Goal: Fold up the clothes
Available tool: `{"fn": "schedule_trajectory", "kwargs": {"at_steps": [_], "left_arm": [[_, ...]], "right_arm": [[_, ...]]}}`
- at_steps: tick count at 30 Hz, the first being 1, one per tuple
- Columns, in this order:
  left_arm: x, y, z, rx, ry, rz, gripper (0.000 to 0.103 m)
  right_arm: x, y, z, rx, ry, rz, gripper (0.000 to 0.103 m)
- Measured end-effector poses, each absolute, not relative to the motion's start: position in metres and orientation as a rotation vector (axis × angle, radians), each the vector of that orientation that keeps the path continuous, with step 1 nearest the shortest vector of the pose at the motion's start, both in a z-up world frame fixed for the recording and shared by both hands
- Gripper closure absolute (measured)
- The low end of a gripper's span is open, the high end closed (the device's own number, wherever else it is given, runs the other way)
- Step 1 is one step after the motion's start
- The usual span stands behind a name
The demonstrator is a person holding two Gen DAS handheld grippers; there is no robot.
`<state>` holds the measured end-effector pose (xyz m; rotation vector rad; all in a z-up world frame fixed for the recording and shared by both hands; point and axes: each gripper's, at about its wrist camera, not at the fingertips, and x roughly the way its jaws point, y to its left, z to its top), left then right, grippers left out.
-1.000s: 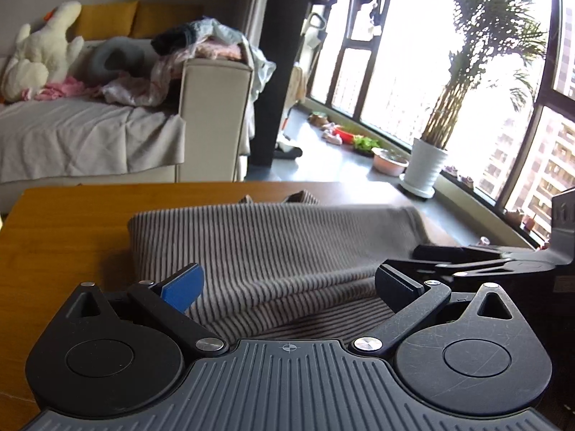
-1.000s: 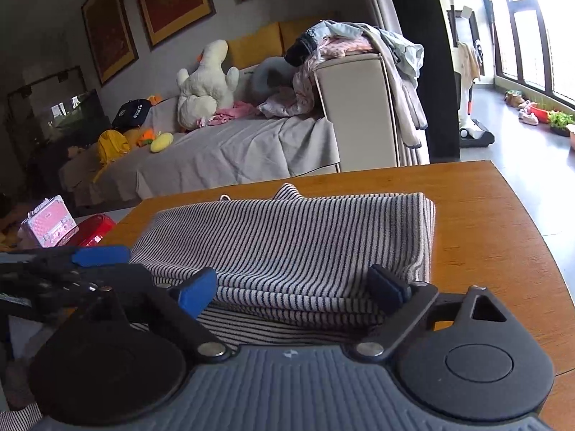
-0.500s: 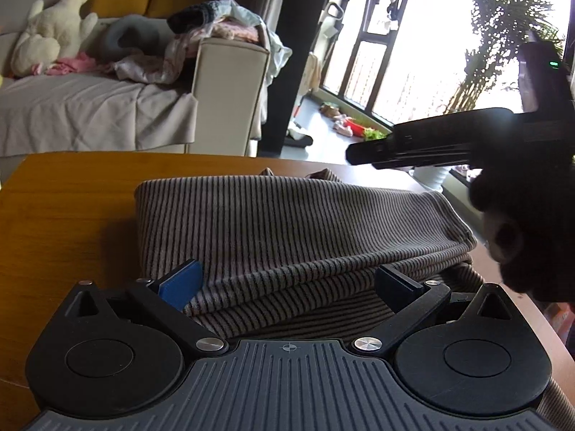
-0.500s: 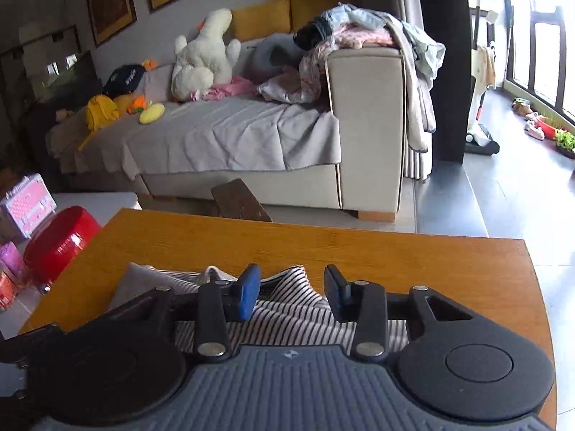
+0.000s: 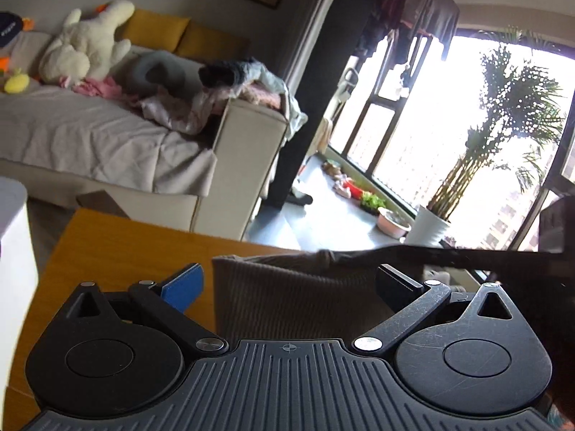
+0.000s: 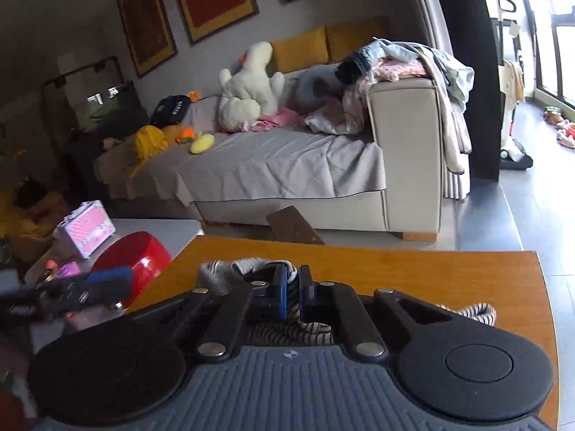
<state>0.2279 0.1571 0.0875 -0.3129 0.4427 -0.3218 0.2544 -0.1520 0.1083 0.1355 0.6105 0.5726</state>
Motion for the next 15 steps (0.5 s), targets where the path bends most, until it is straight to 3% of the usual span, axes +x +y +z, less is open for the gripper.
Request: {"fn": "schedule_trajectory", "kwargs": {"at_steps": [9, 10, 13, 15], "left_arm": [[0.203, 0.129, 0.090, -0.251, 0.491, -0.368, 0.000], [0.200, 0.127, 0.087, -0.227, 0.508, -0.371, 0.000], [0.192, 0.125, 0.078, -0.151, 0.563, -0.384, 0.000], [0.186, 0.124, 0.064, -0.087, 0.635, -0.392, 0.001]], "right_arm": [[0.142, -0.149, 0.084, -0.007, 0.726, 0.630, 0.095], [0.137, -0.154, 0.089, 0.011, 0.711, 0.637, 0.089], [0.134, -0.179, 0.109, 0.083, 0.631, 0.573, 0.049], [0.139, -0.196, 0.115, 0.129, 0.604, 0.490, 0.043]]}}
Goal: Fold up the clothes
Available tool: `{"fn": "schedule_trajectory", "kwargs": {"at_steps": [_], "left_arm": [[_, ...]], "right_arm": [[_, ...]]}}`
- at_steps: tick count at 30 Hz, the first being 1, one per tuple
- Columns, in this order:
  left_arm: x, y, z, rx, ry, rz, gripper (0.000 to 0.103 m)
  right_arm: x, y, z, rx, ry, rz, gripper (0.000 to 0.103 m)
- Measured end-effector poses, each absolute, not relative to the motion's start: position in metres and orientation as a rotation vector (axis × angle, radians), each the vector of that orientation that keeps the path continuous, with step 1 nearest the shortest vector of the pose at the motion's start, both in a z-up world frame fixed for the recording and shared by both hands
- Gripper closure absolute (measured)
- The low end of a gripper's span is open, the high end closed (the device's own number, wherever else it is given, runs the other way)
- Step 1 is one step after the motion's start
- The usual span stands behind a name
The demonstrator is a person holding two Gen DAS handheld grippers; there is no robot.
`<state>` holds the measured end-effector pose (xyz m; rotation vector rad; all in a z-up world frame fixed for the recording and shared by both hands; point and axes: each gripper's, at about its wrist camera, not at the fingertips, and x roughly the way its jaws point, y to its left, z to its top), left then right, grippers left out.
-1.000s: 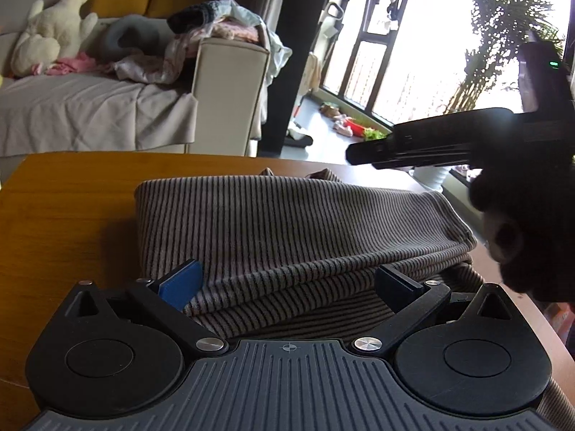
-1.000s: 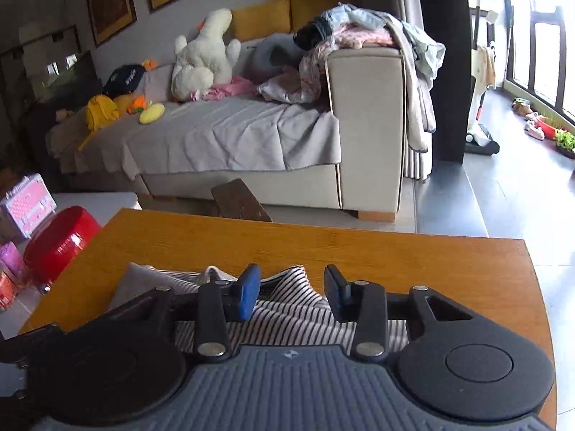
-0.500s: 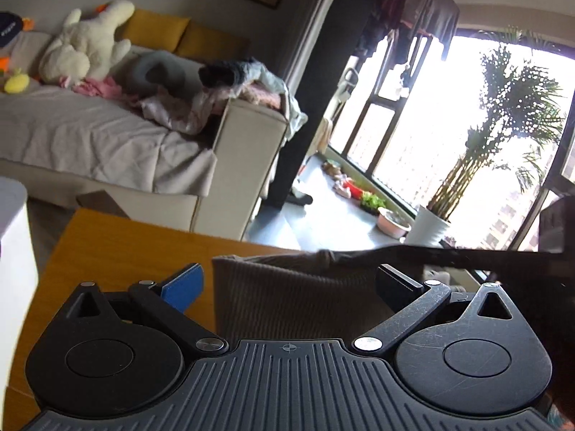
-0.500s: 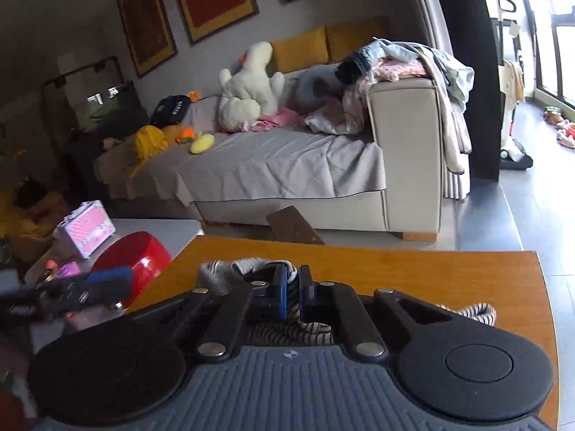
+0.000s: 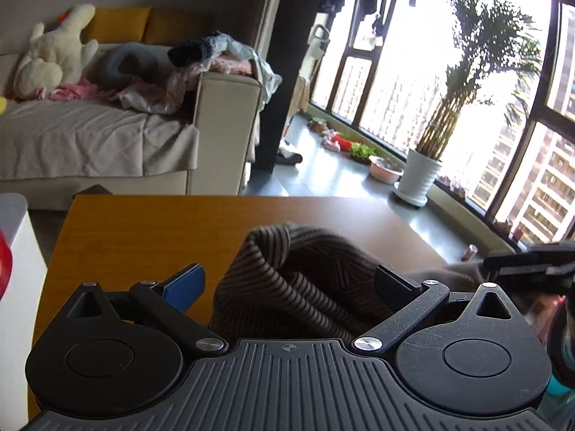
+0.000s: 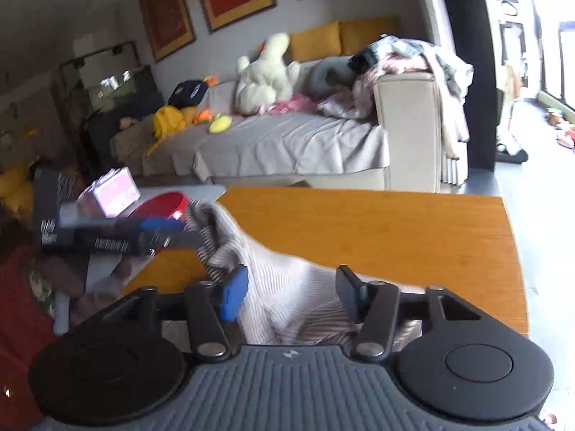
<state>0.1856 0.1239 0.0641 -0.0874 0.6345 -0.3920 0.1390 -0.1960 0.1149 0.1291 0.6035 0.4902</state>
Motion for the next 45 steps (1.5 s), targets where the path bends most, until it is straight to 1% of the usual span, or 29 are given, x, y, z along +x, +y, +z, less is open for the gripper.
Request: {"fn": "schedule_trajectory", "kwargs": {"at_steps": [3, 5, 7, 9, 12, 13, 16, 18, 19, 20, 21, 24, 25, 27, 29, 32, 35, 37, 41, 42, 43, 44, 45], "left_arm": [[0.177, 0.119, 0.036, 0.064, 0.753, -0.390, 0.005], [0.172, 0.121, 0.036, 0.078, 0.757, -0.387, 0.006], [0.170, 0.131, 0.056, 0.007, 0.700, -0.389, 0.006], [0.174, 0.133, 0.081, -0.038, 0.603, -0.380, 0.003], [0.184, 0.130, 0.113, -0.086, 0.472, -0.370, 0.000], [0.191, 0.124, 0.116, -0.090, 0.459, -0.377, 0.000], [0.217, 0.104, 0.109, -0.091, 0.502, -0.390, 0.001], [0.221, 0.095, 0.094, -0.058, 0.570, -0.400, 0.012], [0.220, 0.091, 0.084, -0.034, 0.614, -0.408, 0.026], [0.217, 0.090, 0.073, -0.013, 0.657, -0.416, 0.033], [0.210, 0.092, 0.063, 0.012, 0.689, -0.419, 0.033], [0.185, 0.101, 0.037, 0.082, 0.768, -0.432, 0.032], [0.176, 0.105, 0.032, 0.101, 0.784, -0.439, 0.029], [0.157, 0.113, 0.023, 0.138, 0.817, -0.454, 0.025], [0.149, 0.126, 0.033, 0.089, 0.813, -0.443, 0.014], [0.152, 0.147, 0.054, -0.066, 0.782, -0.414, 0.007], [0.171, 0.158, 0.060, -0.237, 0.780, -0.398, 0.006], [0.188, 0.157, 0.055, -0.325, 0.815, -0.395, 0.005], [0.218, 0.151, 0.033, -0.400, 0.906, -0.400, 0.005], [0.225, 0.150, 0.027, -0.412, 0.923, -0.406, 0.007], [0.232, 0.148, 0.023, -0.409, 0.931, -0.414, 0.017], [0.239, 0.147, 0.019, -0.403, 0.937, -0.423, 0.033], [0.247, 0.145, 0.017, -0.385, 0.939, -0.424, 0.036]], "right_arm": [[0.155, -0.215, 0.098, 0.190, 0.647, 0.385, 0.041], [0.164, -0.222, 0.075, 0.216, 0.711, 0.335, 0.041], [0.171, -0.224, 0.048, 0.207, 0.782, 0.294, 0.041], [0.169, -0.223, 0.025, 0.174, 0.841, 0.263, 0.041], [0.160, -0.224, 0.017, 0.184, 0.838, 0.255, 0.041], [0.156, -0.224, 0.015, 0.190, 0.834, 0.253, 0.041], [0.148, -0.226, 0.013, 0.196, 0.826, 0.249, 0.041], [0.139, -0.228, 0.017, 0.181, 0.811, 0.250, 0.041], [0.135, -0.229, 0.020, 0.171, 0.795, 0.253, 0.041], [0.131, -0.231, 0.025, 0.164, 0.779, 0.258, 0.041], [0.127, -0.234, 0.029, 0.164, 0.765, 0.258, 0.041], [0.125, -0.250, 0.035, 0.216, 0.755, 0.239, 0.040], [0.126, -0.255, 0.036, 0.248, 0.759, 0.238, 0.037], [0.129, -0.264, 0.034, 0.336, 0.771, 0.247, 0.036], [0.130, -0.265, 0.033, 0.389, 0.770, 0.270, 0.036], [0.134, -0.249, 0.031, 0.382, 0.759, 0.312, 0.036], [0.141, -0.231, 0.024, 0.347, 0.764, 0.324, 0.036], [0.148, -0.224, 0.017, 0.361, 0.782, 0.325, 0.035], [0.162, -0.217, 0.007, 0.403, 0.794, 0.350, 0.031], [0.167, -0.215, 0.007, 0.395, 0.789, 0.354, 0.031], [0.171, -0.213, 0.006, 0.387, 0.785, 0.358, 0.034], [0.176, -0.211, 0.005, 0.379, 0.780, 0.362, 0.046], [0.183, -0.208, 0.005, 0.353, 0.774, 0.367, 0.053]]}}
